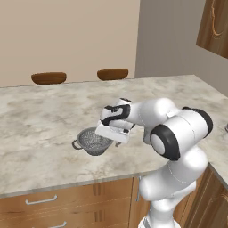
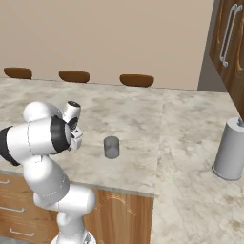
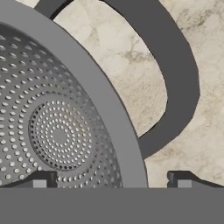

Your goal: Pick the glass cup and colander and place them in the sink. Then turn on the water.

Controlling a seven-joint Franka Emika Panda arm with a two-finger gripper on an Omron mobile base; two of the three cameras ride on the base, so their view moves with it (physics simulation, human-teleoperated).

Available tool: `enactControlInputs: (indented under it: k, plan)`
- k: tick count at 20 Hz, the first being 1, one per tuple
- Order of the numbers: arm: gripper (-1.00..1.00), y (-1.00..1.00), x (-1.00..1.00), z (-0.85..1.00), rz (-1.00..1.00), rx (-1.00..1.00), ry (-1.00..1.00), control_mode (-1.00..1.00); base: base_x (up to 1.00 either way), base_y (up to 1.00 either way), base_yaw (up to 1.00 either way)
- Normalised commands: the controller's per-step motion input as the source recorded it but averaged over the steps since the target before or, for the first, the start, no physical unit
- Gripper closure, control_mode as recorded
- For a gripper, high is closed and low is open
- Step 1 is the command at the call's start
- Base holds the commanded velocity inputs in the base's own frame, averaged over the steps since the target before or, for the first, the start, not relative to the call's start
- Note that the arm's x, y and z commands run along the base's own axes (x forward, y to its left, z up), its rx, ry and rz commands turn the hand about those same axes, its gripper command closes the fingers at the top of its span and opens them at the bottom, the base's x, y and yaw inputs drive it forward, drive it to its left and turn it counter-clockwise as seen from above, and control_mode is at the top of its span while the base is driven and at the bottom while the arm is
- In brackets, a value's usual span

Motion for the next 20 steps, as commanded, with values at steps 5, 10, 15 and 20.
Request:
enactControlInputs:
  k: [5, 10, 15, 20]
  plan:
    - [-1.0, 0.03, 0.0, -0.16, 0.0, 0.0, 0.0, -1.0, 0.0, 0.0, 0.0]
    - [1.0, 0.05, 0.0, -0.05, 0.0, 0.0, 0.0, -1.0, 0.0, 0.0, 0.0]
    - [1.0, 0.0, 0.0, 0.0, 0.0, 0.0, 0.0, -1.0, 0.0, 0.0, 0.0]
    - [1.0, 0.0, -0.17, 0.01, -0.03, 0.0, -0.02, -1.0, 0.0, 0.0, 0.0]
